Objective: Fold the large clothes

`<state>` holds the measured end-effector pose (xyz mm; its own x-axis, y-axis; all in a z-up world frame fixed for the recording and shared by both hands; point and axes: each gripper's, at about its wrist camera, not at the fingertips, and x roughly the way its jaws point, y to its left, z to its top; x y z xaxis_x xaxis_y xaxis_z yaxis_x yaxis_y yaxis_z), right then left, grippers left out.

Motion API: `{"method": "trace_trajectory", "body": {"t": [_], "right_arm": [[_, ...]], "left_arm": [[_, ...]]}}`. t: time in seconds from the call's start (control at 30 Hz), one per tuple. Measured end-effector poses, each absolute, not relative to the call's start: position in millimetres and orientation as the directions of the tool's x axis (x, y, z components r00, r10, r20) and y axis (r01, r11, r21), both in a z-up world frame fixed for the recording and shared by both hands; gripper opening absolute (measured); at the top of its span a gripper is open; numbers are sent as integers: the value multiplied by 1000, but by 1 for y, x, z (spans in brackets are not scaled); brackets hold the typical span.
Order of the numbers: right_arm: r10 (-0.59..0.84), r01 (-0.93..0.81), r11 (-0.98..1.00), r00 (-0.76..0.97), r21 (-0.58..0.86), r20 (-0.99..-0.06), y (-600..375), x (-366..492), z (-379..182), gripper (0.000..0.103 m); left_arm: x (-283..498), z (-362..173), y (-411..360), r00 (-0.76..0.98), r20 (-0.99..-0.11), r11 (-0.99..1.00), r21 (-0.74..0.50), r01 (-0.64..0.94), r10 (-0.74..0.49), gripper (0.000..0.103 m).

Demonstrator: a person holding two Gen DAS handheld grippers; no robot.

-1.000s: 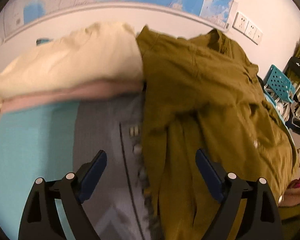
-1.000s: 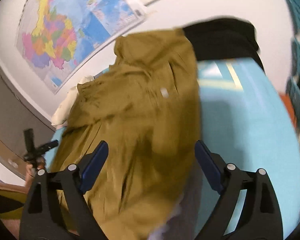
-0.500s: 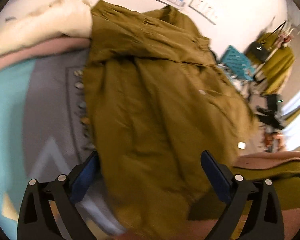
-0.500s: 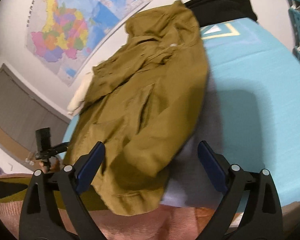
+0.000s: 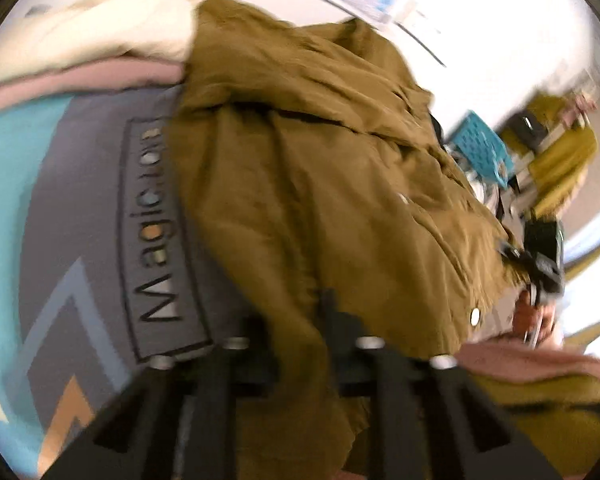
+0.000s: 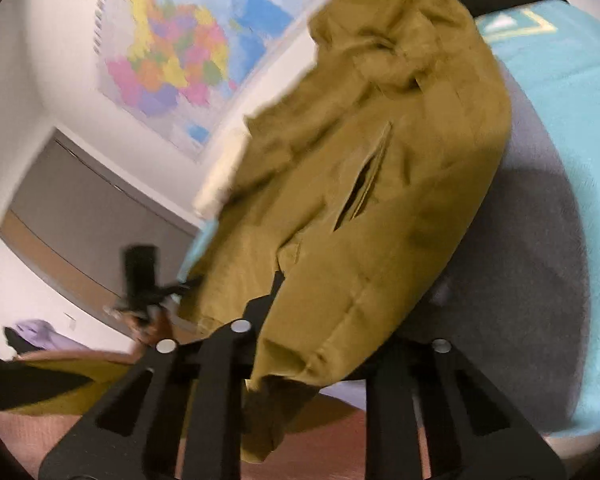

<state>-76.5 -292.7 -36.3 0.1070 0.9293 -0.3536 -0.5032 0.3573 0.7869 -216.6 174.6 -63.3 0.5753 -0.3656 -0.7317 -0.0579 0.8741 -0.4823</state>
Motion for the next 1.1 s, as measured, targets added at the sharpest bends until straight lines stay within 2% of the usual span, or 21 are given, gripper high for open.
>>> {"method": "trace_trajectory", "body": {"t": [0.13, 0.2, 0.23, 0.27, 0.3, 0.33, 0.43, 0.47, 0.5, 0.53, 0.57, 0.63, 0.67, 0.7, 0.73, 0.77, 0.83, 0.93, 1.1], "right_arm": [[954, -589, 300, 167, 750, -250, -310, -98, 10, 9], [961, -640, 274, 159, 718, -225, -314, -112, 26, 8], [960, -643, 279, 157, 713, -233, -314, -114, 27, 8], [955, -644, 292, 153, 707, -255, -314, -117, 25, 8], [947, -640, 312, 155, 703, -280, -314, -117, 21, 8], [937, -626, 339, 157, 702, -313, -313, -116, 15, 8], [923, -580, 365, 127, 728, -363, -312, -113, -11, 12], [920, -565, 373, 123, 736, -371, -312, -113, -18, 18], [925, -536, 362, 105, 762, -365, -314, -112, -28, 31], [921, -528, 371, 107, 764, -374, -314, -112, -32, 39], [911, -519, 397, 120, 757, -395, -315, -112, -37, 54], [904, -498, 411, 112, 764, -413, -315, -111, -48, 57], [909, -488, 399, 100, 776, -405, -314, -112, -52, 49], [916, -490, 382, 87, 783, -392, -312, -112, -54, 35], [920, -494, 372, 86, 785, -382, -313, -114, -54, 28], [930, -504, 351, 87, 789, -358, -312, -116, -50, 15], [942, -526, 325, 101, 786, -321, -314, -119, -38, 11], [949, -580, 307, 132, 755, -285, -319, -129, -9, 10], [964, -666, 265, 171, 697, -203, -327, -146, 41, 10]], "left_arm": [[-233, -40, 180, 642, -643, 832, -554, -13, -418, 9], [-239, -36, 177, 630, -633, 824, -566, 18, -449, 13], [-239, -41, 176, 608, -645, 819, -573, 16, -463, 27], [-240, -46, 175, 592, -655, 819, -574, 16, -470, 49], [-240, -54, 175, 576, -677, 828, -561, -1, -458, 58], [-239, -62, 175, 559, -699, 836, -549, -21, -445, 62], [-242, -64, 178, 567, -670, 816, -578, 6, -479, 72], [-242, -62, 176, 566, -671, 819, -573, 15, -479, 76], [-242, -62, 173, 562, -673, 823, -567, 26, -481, 78], [-242, -61, 167, 547, -682, 831, -555, 46, -486, 83], [-241, -60, 159, 538, -686, 835, -546, 64, -489, 87], [-239, -60, 151, 531, -701, 852, -517, 81, -476, 88], [-238, -60, 147, 533, -705, 857, -509, 79, -468, 84], [-237, -62, 146, 536, -702, 854, -515, 74, -469, 73], [-234, -64, 147, 533, -708, 852, -522, 47, -463, 43], [-231, -69, 148, 527, -718, 850, -527, 15, -454, 14], [-231, -71, 155, 532, -708, 824, -566, -31, -466, 9], [-241, -54, 159, 590, -670, 824, -567, -15, -450, 7], [-268, -1, 175, 705, -550, 805, -591, 50, -448, 7]]}}
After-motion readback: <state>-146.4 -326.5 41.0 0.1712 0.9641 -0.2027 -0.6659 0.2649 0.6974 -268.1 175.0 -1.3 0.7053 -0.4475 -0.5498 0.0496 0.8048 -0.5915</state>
